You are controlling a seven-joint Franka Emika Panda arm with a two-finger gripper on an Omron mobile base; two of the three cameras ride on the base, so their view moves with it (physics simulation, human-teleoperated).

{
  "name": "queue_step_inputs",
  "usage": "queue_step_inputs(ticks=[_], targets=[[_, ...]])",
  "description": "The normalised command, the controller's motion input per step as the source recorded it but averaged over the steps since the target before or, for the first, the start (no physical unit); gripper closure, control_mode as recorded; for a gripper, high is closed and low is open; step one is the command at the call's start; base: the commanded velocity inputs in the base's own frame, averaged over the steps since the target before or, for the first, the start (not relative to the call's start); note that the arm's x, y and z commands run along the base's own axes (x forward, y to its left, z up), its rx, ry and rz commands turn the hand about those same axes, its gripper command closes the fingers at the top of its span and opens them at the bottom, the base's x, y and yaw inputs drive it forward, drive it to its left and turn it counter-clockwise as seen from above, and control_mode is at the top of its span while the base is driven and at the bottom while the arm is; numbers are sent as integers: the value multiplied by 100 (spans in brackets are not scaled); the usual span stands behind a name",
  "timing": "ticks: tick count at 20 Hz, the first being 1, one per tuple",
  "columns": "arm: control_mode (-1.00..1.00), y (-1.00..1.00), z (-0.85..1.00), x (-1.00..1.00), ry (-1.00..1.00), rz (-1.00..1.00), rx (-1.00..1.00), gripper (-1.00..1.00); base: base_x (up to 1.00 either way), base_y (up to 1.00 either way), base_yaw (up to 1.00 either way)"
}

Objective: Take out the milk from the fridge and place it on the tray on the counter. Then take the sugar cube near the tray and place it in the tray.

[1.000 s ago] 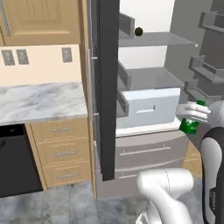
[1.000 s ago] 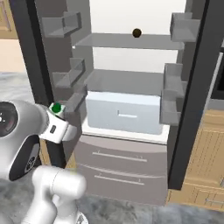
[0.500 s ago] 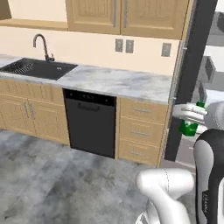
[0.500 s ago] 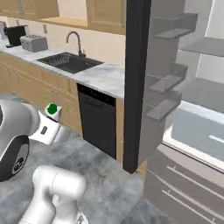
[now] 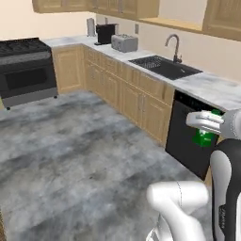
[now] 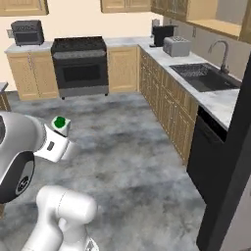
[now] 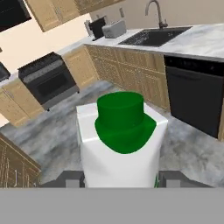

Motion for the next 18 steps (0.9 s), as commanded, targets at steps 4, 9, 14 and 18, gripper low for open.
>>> queue_step_inputs(ticks=[4, 9, 14, 18], targets=[[100, 0, 0, 0, 0, 0, 0, 100, 0, 0, 100], [100, 0, 0, 0, 0, 0, 0, 100, 0, 2, 100], [100, 0, 0, 0, 0, 0, 0, 100, 0, 0, 100], [100, 0, 0, 0, 0, 0, 0, 100, 5, 0, 100]])
